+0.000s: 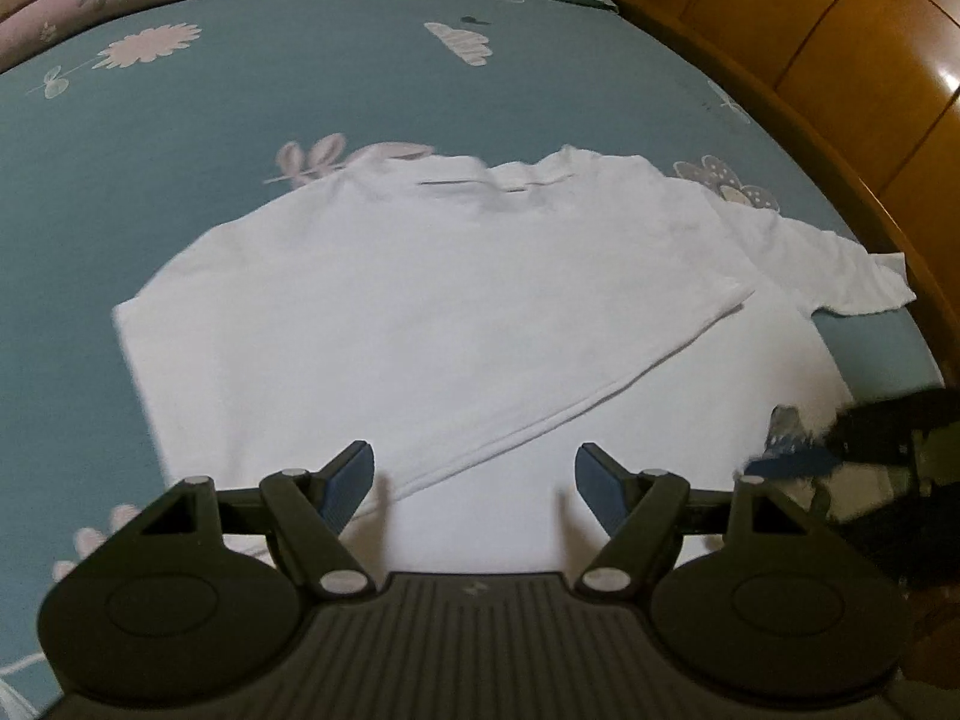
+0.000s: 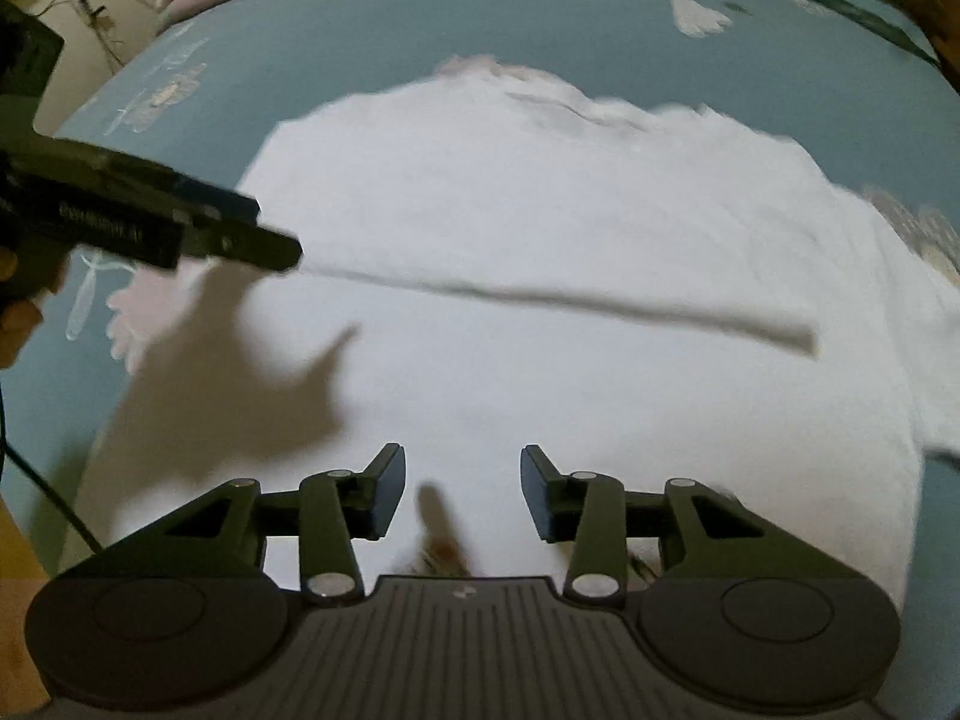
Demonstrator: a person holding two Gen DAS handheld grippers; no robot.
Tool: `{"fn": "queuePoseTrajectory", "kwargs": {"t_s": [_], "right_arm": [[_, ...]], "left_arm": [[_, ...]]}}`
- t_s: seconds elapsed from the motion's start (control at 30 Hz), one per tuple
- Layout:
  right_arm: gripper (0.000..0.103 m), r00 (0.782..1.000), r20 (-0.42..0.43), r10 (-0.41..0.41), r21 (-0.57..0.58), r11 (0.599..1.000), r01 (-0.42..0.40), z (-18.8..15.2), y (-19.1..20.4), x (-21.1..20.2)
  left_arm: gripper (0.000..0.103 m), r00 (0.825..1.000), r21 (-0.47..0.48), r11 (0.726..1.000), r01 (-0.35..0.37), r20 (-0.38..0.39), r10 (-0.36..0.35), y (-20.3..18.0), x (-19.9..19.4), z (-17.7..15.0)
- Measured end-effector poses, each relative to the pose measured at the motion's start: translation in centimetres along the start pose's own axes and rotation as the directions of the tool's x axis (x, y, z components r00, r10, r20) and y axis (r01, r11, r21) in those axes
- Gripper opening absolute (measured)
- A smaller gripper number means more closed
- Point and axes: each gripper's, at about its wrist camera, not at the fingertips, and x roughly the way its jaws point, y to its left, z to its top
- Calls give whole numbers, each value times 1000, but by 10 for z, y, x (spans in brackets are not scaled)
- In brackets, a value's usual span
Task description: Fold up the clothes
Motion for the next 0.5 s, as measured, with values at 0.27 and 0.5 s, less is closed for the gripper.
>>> {"fn": "queuePoseTrajectory", "kwargs": {"t_s": [0.27, 0.5], "right_arm": [[54, 996, -52, 72, 123, 990, -66, -55, -52, -26], [54, 997, 55, 47, 341, 938, -63, -68, -137, -65]], "left_arm": [[74, 1000, 32, 999, 6, -21, -5, -66, 29, 17], [74, 1000, 26, 999, 23, -19, -22, -128, 51, 38]]}}
